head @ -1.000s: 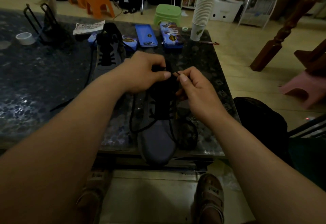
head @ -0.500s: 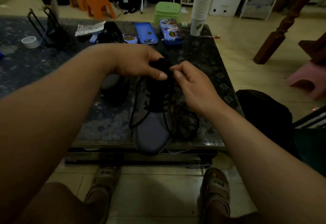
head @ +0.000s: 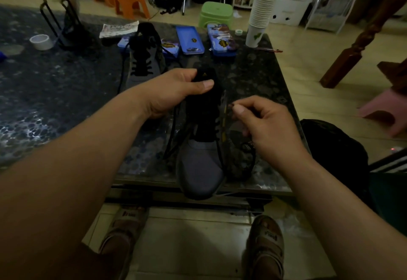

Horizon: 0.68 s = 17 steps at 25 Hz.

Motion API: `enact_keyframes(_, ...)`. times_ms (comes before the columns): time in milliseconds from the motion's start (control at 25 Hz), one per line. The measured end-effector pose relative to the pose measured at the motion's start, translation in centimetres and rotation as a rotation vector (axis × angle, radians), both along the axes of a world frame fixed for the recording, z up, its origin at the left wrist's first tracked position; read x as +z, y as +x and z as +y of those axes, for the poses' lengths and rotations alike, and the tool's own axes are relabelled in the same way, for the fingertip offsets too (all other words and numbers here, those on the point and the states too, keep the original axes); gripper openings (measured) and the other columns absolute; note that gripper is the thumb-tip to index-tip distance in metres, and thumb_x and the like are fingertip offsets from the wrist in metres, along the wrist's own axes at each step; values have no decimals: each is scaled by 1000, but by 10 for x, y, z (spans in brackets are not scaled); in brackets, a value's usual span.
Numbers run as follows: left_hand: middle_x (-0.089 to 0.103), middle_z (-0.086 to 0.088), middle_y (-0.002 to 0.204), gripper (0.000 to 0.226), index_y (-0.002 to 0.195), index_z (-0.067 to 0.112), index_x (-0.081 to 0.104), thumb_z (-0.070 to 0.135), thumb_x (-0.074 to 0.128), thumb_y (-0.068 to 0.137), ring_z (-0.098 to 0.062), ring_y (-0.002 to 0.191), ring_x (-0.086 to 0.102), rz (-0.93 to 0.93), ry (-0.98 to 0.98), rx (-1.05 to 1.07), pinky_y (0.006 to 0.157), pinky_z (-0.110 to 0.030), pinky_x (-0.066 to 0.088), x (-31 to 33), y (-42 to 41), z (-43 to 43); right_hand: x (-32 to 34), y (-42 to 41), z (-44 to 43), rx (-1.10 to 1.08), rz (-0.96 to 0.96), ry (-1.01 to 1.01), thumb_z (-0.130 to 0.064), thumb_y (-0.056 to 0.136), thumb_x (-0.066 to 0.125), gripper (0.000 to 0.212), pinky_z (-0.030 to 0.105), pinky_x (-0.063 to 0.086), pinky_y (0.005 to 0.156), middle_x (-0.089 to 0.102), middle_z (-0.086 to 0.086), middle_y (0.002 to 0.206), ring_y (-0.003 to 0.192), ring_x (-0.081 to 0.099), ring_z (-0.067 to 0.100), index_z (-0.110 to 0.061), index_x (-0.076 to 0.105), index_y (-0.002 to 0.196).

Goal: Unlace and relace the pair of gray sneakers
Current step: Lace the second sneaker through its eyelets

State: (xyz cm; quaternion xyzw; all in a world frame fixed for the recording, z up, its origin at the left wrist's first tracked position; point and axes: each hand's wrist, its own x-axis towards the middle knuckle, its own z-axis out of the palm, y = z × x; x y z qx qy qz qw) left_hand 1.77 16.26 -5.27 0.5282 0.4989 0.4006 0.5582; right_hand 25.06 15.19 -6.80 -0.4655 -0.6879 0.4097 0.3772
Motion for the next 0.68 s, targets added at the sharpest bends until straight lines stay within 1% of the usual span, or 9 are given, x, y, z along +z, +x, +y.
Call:
enact_keyframes(80,77,-6,104,25,111,8,71,26,64,95,-19,100,72,54,18,2,105,-42,52,2,1,1,-5,-1,-6,30,-58,-8,-21,98,71,8,12,47,64,73,-12,78,69,61,-5,-24,78,95)
enact_keyframes(120,76,-6,102,24,110,7,71,25,63,97,-19,98,72,64,25,8,105,-43,51,2,2,1,-7,-3,-8,33,-66,-9,-20,97,72,7,11,46,65,73,-10,78,70,61,-5,-22,78,93)
enact_keyframes(280,75,-10,106,27,118,1,68,22,62,101,-22,100,71,70,32,29,106,-46,51,0,3,0,-14,-10,-9,10,-82,-11,-22,97,72,8,17,49,65,72,-5,78,70,63,2,-22,76,90)
enact_keyframes(400,76,-6,102,19,112,6,69,20,60,103,-18,98,71,78,38,23,104,-42,52,0,6,0,-17,-11,-9,-19,-87,-8,-25,98,70,11,17,43,59,69,-8,71,61,57,-1,-23,75,88)
enact_keyframes(520,76,-3,99,15,106,10,71,21,60,103,-17,97,71,97,40,22,103,-41,52,1,6,0,-17,-11,-8,-44,-84,-13,-27,99,69,12,19,43,60,69,-8,72,62,57,-1,-24,74,88)
enact_keyframes(600,77,-3,100,16,107,10,71,21,60,103,-17,97,72,113,44,24,102,-39,53,3,6,0,-16,-12,-8,-21,-94,7,-26,98,69,11,21,45,61,69,-7,72,62,58,1,-24,74,89)
enact_keyframes(680,76,-5,100,18,110,8,71,21,60,103,-17,97,72,118,47,29,101,-38,54,4,7,-1,-14,-14,-8,12,-102,27,-24,99,69,11,19,44,59,67,-8,70,61,57,1,-23,74,90)
